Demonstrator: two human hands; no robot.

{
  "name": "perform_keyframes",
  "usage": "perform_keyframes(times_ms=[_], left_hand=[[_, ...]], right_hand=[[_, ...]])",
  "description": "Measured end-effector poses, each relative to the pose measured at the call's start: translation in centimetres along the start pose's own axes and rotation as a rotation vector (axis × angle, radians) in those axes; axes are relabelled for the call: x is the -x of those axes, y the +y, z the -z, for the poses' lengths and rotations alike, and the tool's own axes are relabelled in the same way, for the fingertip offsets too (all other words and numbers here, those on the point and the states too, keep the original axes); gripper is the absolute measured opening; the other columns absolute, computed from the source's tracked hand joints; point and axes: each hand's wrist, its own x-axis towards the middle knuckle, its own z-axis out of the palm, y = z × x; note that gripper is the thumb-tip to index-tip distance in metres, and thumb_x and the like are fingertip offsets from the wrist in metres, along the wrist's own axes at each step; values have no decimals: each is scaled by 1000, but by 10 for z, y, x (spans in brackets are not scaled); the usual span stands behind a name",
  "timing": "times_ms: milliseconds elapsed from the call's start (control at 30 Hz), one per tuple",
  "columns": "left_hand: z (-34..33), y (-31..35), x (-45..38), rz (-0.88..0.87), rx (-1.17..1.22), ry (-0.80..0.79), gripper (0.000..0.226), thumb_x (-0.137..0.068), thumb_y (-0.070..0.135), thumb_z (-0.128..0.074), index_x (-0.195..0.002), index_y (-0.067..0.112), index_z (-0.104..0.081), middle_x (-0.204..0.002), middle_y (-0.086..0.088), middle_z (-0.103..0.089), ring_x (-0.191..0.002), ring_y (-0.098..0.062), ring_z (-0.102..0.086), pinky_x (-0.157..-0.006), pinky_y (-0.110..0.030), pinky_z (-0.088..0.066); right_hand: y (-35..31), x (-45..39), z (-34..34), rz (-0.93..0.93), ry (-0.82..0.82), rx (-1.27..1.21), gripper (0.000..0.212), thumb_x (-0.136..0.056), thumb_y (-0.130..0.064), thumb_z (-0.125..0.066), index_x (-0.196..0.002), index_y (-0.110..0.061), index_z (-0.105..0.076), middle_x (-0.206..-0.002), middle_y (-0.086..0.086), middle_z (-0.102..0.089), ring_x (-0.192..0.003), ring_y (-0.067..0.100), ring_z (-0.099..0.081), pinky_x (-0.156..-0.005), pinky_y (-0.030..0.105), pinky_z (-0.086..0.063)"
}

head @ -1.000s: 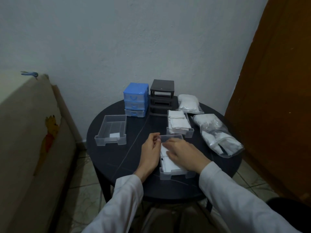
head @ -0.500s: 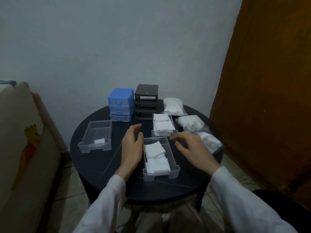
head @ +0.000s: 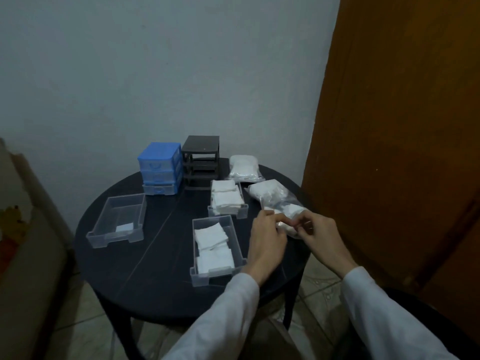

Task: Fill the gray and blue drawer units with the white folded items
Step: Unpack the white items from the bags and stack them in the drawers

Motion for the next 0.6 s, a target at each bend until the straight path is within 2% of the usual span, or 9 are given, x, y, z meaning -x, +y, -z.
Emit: perform_keyframes(times_ms=[100,267,400,500,600], left_hand=[[-20,-1,1,27,-10,19,29,-91,6,-50,-111,20,-64,-137,-7,-42,-130,-19,-38,-103,-22,-30],[-36,-5,1,39,2,59,32,-95,10,-47,-123,19,-59,-149,-8,-31,-136,-20,-32,-104,-16,-23],[-38,-14,-3,30,70,175,34,-93,9,-50,-124,18,-60,-131,-4,-53,-120,-15,-50,-104,-24,-38],[-36,-17,-3,29,166,242,36,-88,0,-54,-121,15,-61,-117,0,-61,-105,-6,-56,-95,-17,-43],[-34,-17,-2,51,223,294,42,-83,-9,-53,-117,14,-63,-108,3,-64,-96,-2,-58,-89,-13,-45]], right_hand=[[14,1,-2,-61,-8,19,17,-86,-1,-57,-95,-10,-68,-92,5,-68,-86,17,-63,-78,27,-51],[29,5,-11,-54,-117,39,27,-90,-6,-54,-114,-14,-63,-111,1,-65,-103,10,-59,-87,18,-43],[34,1,-17,18,-80,31,30,-88,-6,-57,-116,-15,-62,-109,1,-66,-99,10,-60,-85,19,-44],[33,-4,-20,59,-68,47,29,-85,-8,-61,-113,-16,-62,-100,0,-65,-88,11,-60,-80,24,-48],[31,-9,-25,82,-51,82,30,-83,-12,-64,-113,-18,-62,-97,-1,-65,-81,8,-58,-75,23,-47]])
